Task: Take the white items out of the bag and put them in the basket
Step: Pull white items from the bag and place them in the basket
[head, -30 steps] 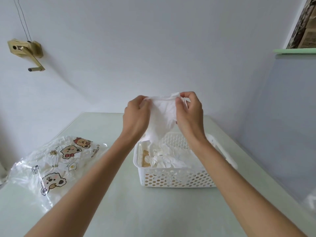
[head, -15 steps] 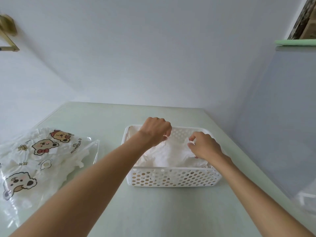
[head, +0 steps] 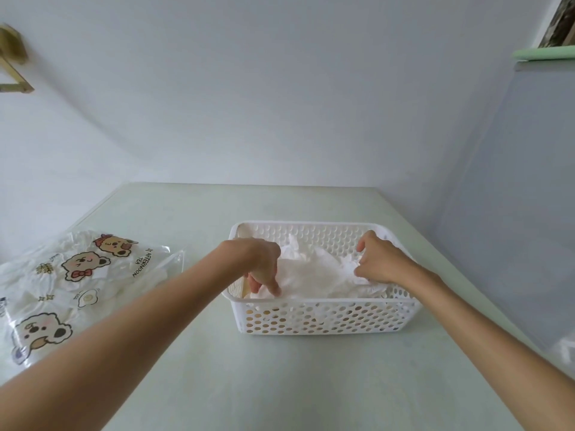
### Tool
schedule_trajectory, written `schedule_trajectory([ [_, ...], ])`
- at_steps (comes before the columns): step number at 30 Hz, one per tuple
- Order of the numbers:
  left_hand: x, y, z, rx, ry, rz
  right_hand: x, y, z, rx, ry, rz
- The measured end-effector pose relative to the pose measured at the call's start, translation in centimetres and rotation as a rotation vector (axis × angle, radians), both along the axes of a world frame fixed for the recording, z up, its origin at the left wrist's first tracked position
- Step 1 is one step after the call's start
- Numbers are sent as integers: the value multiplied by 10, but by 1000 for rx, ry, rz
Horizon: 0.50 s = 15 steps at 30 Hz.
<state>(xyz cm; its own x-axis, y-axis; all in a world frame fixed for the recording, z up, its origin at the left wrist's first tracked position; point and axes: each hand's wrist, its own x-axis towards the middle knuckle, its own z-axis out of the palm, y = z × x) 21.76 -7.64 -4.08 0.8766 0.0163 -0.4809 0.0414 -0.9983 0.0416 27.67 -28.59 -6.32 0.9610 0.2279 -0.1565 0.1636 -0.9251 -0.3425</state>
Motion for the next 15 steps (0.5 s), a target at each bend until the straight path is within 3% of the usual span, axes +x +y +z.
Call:
schedule_trajectory([
  [5,3,6,-1,60,-160,-47,-13,-5,6,-149,-164,42],
  [9,1,5,-8,167,-156,-189,-18,1,-4,-296,-109,93],
  [12,-1,13,10,96,-54,-160,-15,-4,4,-275,-74,139],
  [15,-3,14,42,-29,-255,-138,-16,-13,25,-169,-174,156],
])
